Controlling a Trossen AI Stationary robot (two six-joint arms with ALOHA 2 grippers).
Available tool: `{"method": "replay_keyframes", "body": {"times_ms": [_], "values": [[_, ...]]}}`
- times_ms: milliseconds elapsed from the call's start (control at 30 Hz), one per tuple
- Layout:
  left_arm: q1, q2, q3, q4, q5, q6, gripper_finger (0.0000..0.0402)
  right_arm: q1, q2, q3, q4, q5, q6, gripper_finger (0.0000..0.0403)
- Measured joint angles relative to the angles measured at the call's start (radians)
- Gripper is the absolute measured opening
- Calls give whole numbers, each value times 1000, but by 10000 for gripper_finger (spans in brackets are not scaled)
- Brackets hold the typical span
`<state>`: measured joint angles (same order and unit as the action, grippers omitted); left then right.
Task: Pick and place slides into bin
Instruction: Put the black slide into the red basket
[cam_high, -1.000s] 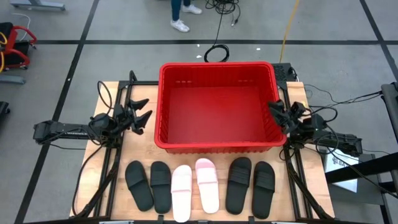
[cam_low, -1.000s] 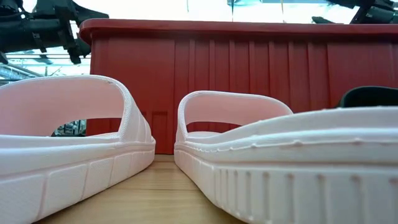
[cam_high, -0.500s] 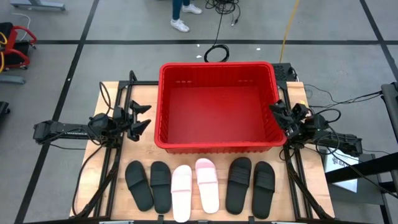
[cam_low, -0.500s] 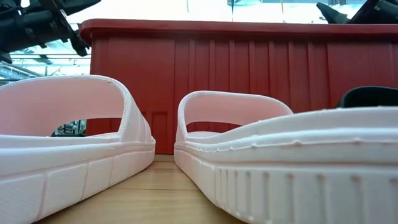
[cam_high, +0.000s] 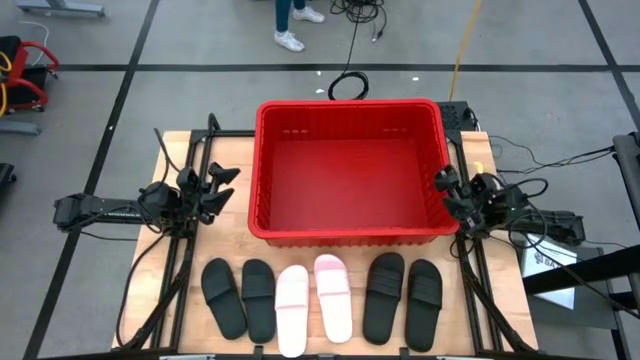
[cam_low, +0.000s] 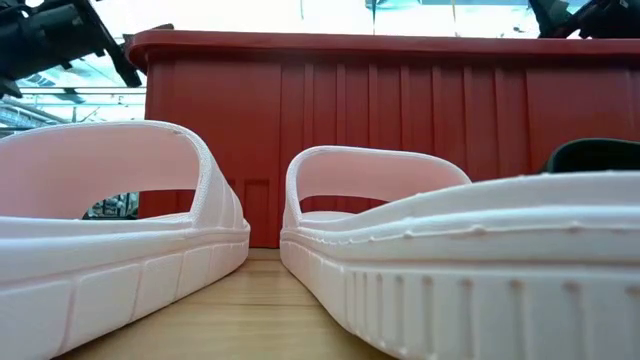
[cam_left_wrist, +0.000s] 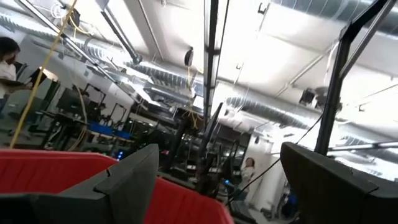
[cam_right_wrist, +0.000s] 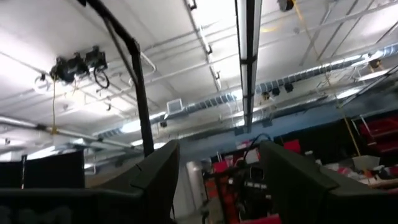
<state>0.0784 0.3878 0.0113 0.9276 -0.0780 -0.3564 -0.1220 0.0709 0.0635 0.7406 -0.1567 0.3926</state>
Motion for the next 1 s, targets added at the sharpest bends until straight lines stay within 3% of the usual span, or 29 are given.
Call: {"method": "replay_keyframes", "body": {"times_ms": [300, 600, 833, 1000], "values": [[0, 0, 0, 25, 37, -72, 340, 81, 174, 52, 87, -32, -95, 215], [-3, 0, 60, 14, 231, -97, 340, 229, 326, 147, 146, -36, -219, 215], [-58, 50, 94, 10, 240, -60, 340, 354, 456, 255, 101, -20, -339, 215], [-101, 90, 132, 11, 236, -38, 340, 446, 533, 349, -18, 72, -451, 215]]}}
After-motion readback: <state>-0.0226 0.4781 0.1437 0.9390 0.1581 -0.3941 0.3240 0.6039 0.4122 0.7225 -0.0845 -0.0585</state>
